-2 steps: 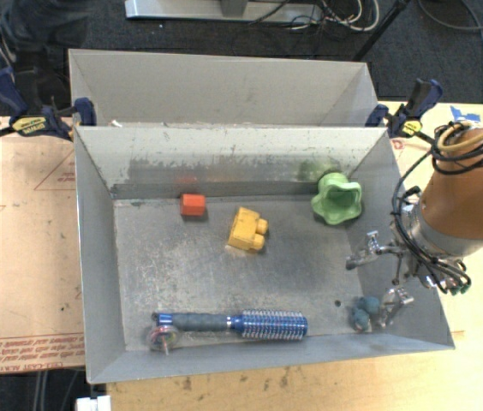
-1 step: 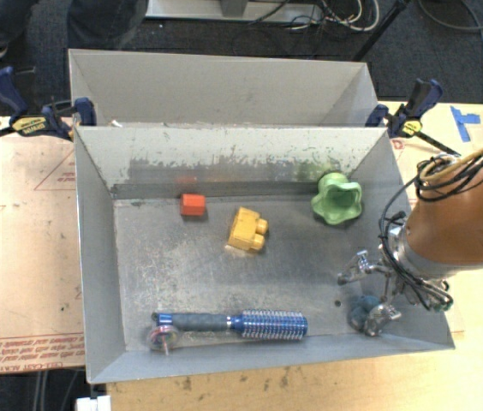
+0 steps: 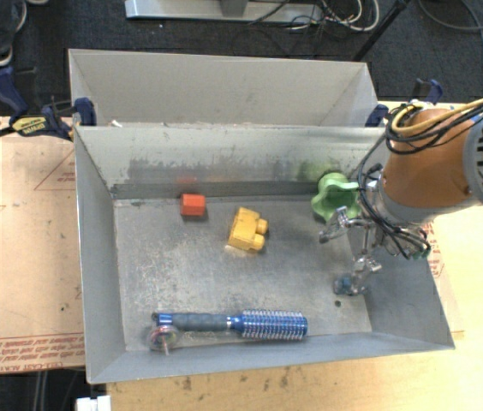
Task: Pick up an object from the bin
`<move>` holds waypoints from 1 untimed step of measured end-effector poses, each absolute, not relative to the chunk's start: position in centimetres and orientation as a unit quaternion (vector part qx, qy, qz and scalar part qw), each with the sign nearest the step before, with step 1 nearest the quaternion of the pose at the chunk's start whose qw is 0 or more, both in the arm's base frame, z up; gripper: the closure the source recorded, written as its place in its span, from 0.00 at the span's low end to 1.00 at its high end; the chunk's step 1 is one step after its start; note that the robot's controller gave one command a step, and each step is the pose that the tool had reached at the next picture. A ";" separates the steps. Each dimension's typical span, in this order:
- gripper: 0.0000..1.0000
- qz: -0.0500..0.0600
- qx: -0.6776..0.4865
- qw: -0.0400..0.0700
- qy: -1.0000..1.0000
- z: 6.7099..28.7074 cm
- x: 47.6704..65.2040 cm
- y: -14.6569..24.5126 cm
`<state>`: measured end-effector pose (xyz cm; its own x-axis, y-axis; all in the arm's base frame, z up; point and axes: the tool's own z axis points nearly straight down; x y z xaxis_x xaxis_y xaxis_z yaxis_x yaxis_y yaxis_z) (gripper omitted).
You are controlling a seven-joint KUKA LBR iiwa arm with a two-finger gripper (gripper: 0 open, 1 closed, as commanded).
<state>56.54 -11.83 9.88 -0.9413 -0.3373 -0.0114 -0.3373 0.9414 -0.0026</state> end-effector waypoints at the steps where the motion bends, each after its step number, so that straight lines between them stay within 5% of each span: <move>1: 0.00 0.000 -0.202 -0.001 0.979 10.7 52.2 -15.2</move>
Offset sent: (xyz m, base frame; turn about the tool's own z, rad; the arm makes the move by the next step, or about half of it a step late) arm -0.0422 -0.0319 0.0087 -0.0675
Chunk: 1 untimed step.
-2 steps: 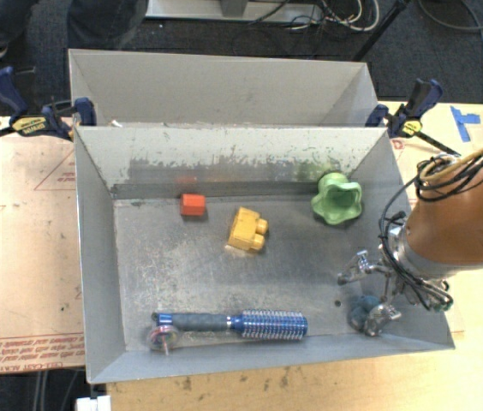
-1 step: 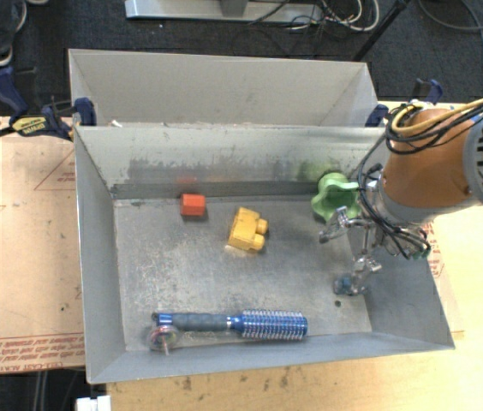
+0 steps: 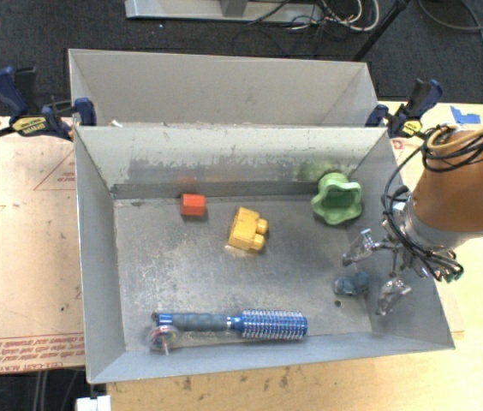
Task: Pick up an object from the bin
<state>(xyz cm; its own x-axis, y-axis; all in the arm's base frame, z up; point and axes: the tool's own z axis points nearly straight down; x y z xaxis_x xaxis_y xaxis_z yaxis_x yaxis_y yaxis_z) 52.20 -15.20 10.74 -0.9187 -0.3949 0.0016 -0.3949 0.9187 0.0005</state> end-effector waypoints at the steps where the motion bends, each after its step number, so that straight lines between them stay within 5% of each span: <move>1: 1.00 -0.001 0.204 0.000 -0.979 10.7 52.4 -14.9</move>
Offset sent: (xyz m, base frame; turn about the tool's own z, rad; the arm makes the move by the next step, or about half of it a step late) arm 0.0000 0.0000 0.0000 0.0000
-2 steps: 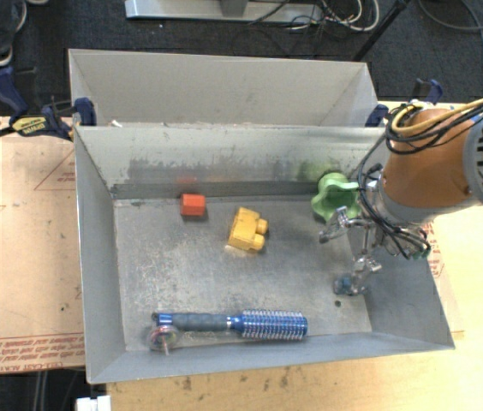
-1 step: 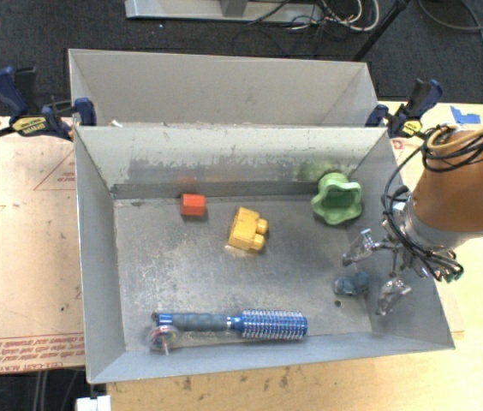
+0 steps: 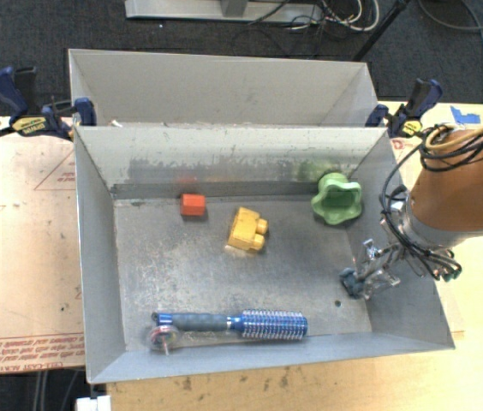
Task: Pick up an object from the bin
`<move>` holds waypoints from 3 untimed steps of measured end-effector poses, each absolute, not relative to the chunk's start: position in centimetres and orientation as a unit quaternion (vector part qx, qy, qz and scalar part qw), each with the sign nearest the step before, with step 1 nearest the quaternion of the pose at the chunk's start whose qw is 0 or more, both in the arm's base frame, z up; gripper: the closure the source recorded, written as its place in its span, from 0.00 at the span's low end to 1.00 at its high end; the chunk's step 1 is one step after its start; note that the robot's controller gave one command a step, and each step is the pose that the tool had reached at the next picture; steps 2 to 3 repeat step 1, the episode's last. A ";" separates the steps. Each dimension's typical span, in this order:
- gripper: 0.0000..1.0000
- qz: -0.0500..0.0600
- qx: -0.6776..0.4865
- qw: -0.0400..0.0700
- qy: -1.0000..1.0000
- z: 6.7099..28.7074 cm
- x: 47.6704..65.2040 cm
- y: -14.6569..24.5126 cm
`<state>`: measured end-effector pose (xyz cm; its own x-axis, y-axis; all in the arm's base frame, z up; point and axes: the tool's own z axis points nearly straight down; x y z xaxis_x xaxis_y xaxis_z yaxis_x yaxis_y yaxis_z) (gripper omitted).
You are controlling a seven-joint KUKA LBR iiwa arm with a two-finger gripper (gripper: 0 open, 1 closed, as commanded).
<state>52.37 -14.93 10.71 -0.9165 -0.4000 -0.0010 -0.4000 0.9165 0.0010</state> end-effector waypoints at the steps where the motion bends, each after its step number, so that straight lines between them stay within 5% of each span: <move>1: 1.00 -0.002 -0.293 0.005 0.956 24.6 52.0 -14.1; 3: 1.00 -0.002 -0.293 0.005 0.956 24.6 52.0 -14.1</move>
Offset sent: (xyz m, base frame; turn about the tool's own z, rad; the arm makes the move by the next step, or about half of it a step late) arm -0.0061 0.0076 0.1351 -0.1853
